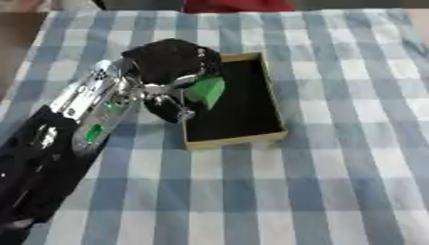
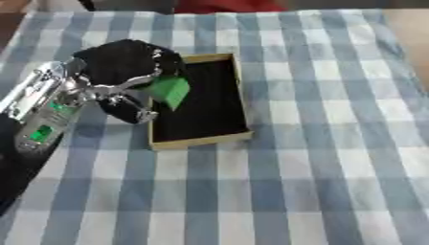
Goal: Pick up objects on the table and place them in the box.
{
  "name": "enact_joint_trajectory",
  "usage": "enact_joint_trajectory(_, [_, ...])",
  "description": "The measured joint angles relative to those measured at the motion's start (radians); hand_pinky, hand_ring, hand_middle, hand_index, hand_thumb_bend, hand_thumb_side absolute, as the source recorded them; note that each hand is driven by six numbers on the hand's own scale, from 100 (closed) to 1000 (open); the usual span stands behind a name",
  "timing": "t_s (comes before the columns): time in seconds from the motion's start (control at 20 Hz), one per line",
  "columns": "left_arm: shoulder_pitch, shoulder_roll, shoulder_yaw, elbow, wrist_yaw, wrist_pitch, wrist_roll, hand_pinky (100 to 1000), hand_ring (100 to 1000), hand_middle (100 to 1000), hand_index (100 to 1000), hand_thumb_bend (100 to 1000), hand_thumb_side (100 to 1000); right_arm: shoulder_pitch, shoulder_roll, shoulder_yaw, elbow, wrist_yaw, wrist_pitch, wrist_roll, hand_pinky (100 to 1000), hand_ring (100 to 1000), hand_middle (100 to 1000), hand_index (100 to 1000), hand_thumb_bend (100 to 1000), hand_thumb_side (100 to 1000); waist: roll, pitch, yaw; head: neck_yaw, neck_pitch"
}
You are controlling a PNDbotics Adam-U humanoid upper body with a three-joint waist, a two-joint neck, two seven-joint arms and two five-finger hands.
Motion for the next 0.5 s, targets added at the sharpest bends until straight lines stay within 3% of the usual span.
enact_joint_trajectory(0.5, [-0.014,-0.031,0.0,0.019,0.0,0.008,0.007,665,745,741,835,222,124,0.0,0.004,0.0,0.0,-0.001,0.001,0.0,781,736,746,790,100,1000,-0.004,0.015,-0.004,0.011,-0.005])
